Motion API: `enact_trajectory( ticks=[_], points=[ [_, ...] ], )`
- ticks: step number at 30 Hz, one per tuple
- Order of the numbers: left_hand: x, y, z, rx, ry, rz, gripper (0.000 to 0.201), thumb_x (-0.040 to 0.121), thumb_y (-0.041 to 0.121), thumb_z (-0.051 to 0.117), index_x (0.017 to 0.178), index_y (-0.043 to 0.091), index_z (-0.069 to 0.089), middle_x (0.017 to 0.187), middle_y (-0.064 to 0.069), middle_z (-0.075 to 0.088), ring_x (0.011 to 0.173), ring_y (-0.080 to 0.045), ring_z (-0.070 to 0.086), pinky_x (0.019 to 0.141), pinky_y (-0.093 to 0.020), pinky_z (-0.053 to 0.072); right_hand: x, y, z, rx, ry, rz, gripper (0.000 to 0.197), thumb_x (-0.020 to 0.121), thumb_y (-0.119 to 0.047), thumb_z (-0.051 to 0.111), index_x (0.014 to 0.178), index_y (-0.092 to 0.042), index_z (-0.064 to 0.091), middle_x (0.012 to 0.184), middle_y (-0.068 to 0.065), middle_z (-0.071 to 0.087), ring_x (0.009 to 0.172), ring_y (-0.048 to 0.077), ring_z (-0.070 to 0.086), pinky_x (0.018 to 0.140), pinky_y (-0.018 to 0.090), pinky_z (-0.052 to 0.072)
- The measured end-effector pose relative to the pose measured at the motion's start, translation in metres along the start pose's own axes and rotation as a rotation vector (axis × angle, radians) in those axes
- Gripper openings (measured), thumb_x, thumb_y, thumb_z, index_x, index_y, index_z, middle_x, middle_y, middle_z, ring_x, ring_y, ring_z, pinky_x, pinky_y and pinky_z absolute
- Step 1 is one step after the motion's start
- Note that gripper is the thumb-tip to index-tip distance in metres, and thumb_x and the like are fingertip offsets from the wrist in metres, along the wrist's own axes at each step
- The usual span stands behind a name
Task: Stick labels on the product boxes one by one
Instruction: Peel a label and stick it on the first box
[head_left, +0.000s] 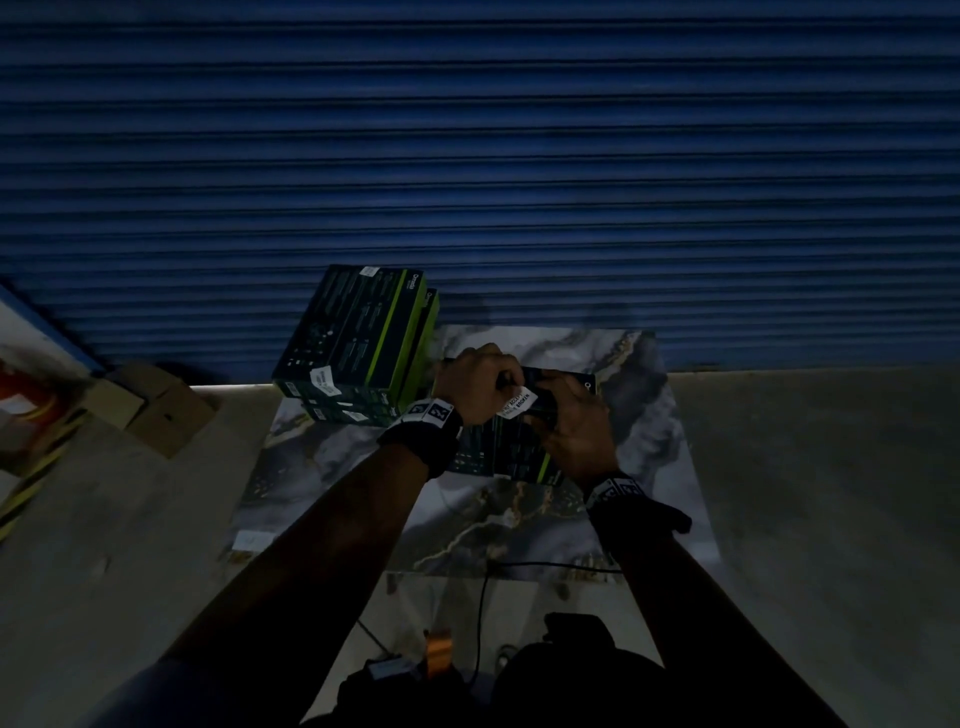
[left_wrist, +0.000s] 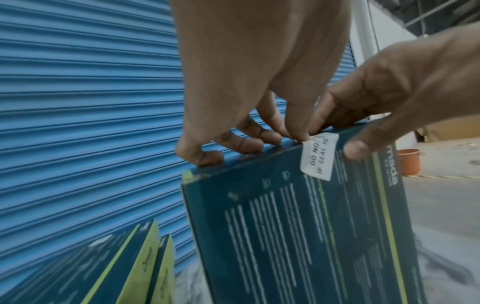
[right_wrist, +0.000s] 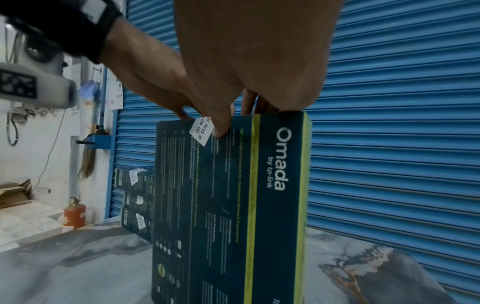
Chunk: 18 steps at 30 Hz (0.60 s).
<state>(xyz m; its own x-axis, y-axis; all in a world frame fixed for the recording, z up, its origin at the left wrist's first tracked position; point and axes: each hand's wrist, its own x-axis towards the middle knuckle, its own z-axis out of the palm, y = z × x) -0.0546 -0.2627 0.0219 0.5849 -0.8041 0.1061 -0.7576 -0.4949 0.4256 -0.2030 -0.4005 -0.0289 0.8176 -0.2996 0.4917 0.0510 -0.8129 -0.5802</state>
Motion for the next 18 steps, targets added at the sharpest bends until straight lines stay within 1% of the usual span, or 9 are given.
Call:
enact_trajectory(
  ticks=[2, 4, 5, 8, 10, 13, 15, 17, 18],
  points=[
    [0.0021, 0.0023, -0.0033, 0.001, -0.056, -0.009, 0.009, 0.092, 0.033, 0.068, 0.099, 0.036, 0.073, 0.11, 0.002, 0.061, 0.106, -0.026, 0.062, 0.083, -0.037, 0.051, -0.0012, 0.0016, 0.0008, 0.002, 0.006, -0.008, 0.043, 0.085, -0.019, 0.079, 0.122, -0.003, 0.064, 0.121, 0.011, 0.064, 0.105, 0.026, 0.064, 0.088, 0.036, 0.054],
    [0.0039, 0.0044, -0.006, -0.008, -0.095, -0.013, 0.007, 0.092, 0.032, 0.068, 0.095, 0.038, 0.072, 0.107, 0.003, 0.06, 0.104, -0.026, 0.063, 0.086, -0.043, 0.053, -0.0009, 0.0024, 0.0008, -0.006, 0.004, -0.019, 0.043, 0.085, -0.018, 0.079, 0.121, -0.003, 0.064, 0.12, 0.011, 0.064, 0.103, 0.027, 0.065, 0.086, 0.037, 0.055],
    [0.0042, 0.0047, -0.0064, -0.012, -0.097, -0.014, 0.007, 0.092, 0.032, 0.068, 0.094, 0.038, 0.072, 0.107, 0.003, 0.06, 0.103, -0.026, 0.063, 0.086, -0.044, 0.053, -0.0005, 0.0025, 0.0009, -0.01, 0.002, -0.018, 0.043, 0.084, -0.018, 0.079, 0.121, -0.004, 0.064, 0.119, 0.012, 0.065, 0.102, 0.027, 0.065, 0.085, 0.037, 0.055],
    [0.0023, 0.0028, -0.0053, 0.002, -0.034, -0.005, 0.01, 0.091, 0.034, 0.071, 0.101, 0.034, 0.072, 0.108, 0.003, 0.062, 0.101, -0.024, 0.065, 0.08, -0.037, 0.053, 0.0007, 0.0027, 0.0008, -0.018, -0.019, -0.001, 0.045, 0.083, -0.02, 0.077, 0.123, -0.005, 0.063, 0.12, 0.01, 0.064, 0.102, 0.026, 0.064, 0.084, 0.039, 0.055],
    [0.0006, 0.0015, -0.0034, 0.021, 0.007, 0.015, 0.013, 0.092, 0.035, 0.071, 0.104, 0.033, 0.072, 0.109, 0.003, 0.063, 0.1, -0.023, 0.065, 0.073, -0.029, 0.045, 0.0, 0.0041, 0.001, -0.028, -0.041, 0.011, 0.045, 0.084, -0.024, 0.075, 0.123, -0.008, 0.062, 0.121, 0.008, 0.062, 0.102, 0.025, 0.064, 0.084, 0.039, 0.055],
    [-0.0019, 0.0025, -0.0035, 0.038, 0.036, 0.039, 0.01, 0.092, 0.034, 0.072, 0.102, 0.033, 0.073, 0.107, 0.005, 0.064, 0.098, -0.02, 0.065, 0.07, -0.024, 0.037, -0.0012, 0.0056, 0.0016, -0.033, -0.055, 0.019, 0.044, 0.085, -0.024, 0.074, 0.125, -0.009, 0.061, 0.122, 0.007, 0.062, 0.103, 0.025, 0.064, 0.084, 0.039, 0.054],
    [-0.0025, 0.0034, -0.0051, 0.035, 0.041, 0.053, 0.009, 0.091, 0.032, 0.073, 0.1, 0.032, 0.074, 0.105, 0.006, 0.064, 0.096, -0.019, 0.065, 0.069, -0.024, 0.036, -0.0006, 0.0045, 0.0011, -0.035, -0.052, 0.02, 0.045, 0.084, -0.022, 0.074, 0.125, -0.009, 0.061, 0.122, 0.007, 0.062, 0.103, 0.024, 0.064, 0.086, 0.034, 0.052],
    [-0.0029, 0.0042, -0.0058, 0.032, 0.044, 0.058, 0.008, 0.091, 0.031, 0.073, 0.099, 0.031, 0.074, 0.104, 0.005, 0.064, 0.095, -0.02, 0.065, 0.068, -0.023, 0.036, -0.0001, 0.0029, 0.0003, -0.06, -0.046, 0.022, 0.046, 0.082, -0.019, 0.075, 0.124, -0.008, 0.062, 0.12, 0.007, 0.063, 0.1, 0.024, 0.064, 0.084, 0.026, 0.046],
    [-0.0031, 0.0045, -0.0064, 0.032, 0.04, 0.059, 0.008, 0.091, 0.031, 0.073, 0.098, 0.031, 0.074, 0.103, 0.005, 0.064, 0.095, -0.02, 0.065, 0.068, -0.024, 0.037, 0.0001, 0.0024, 0.0003, -0.072, -0.044, 0.02, 0.046, 0.081, -0.018, 0.076, 0.123, -0.008, 0.063, 0.119, 0.008, 0.064, 0.1, 0.025, 0.064, 0.083, 0.023, 0.043]
  ],
)
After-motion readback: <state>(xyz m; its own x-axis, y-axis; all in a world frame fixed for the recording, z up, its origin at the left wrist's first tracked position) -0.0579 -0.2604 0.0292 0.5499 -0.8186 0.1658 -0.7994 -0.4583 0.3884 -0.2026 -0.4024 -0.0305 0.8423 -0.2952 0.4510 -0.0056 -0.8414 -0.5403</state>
